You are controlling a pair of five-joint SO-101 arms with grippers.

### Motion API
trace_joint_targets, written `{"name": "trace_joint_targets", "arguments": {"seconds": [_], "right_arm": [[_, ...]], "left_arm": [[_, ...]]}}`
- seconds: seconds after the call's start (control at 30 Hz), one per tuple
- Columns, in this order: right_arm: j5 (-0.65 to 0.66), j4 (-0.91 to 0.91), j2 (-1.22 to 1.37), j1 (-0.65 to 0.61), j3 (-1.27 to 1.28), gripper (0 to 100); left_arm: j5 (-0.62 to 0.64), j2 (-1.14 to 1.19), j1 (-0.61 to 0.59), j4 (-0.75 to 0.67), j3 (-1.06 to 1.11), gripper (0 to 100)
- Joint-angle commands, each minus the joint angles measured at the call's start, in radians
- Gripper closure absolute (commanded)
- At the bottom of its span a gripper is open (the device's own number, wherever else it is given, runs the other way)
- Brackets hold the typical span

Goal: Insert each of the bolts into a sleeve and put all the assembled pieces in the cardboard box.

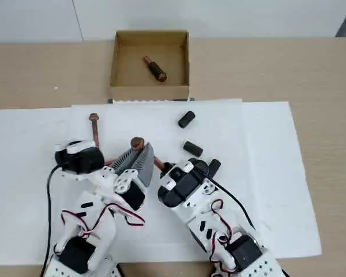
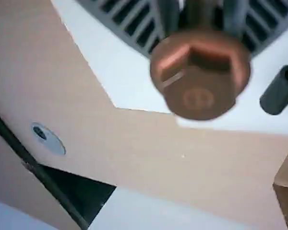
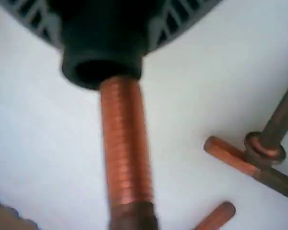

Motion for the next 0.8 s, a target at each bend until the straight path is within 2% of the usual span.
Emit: {"name": "trace_joint_targets", "arguments": {"seconds": [0.0, 0.57, 0.77], "right_arm": [[0.009, -0.044, -0.012, 0.002, 0.009, 99.5], [0.009, -0.045, -0.012, -0.036, 0.003, 99.5], [0.018, -0.047, -0.013, -0.036, -0.006, 99.5]], "left_arm": [[-0.006, -0.009, 0.006, -0.021, -0.021, 100], [-0.006, -0.005, 0.072, -0.014, -0.013, 100], [-0.032, -0.005, 0.117, 0.063, 0.022, 100]]}}
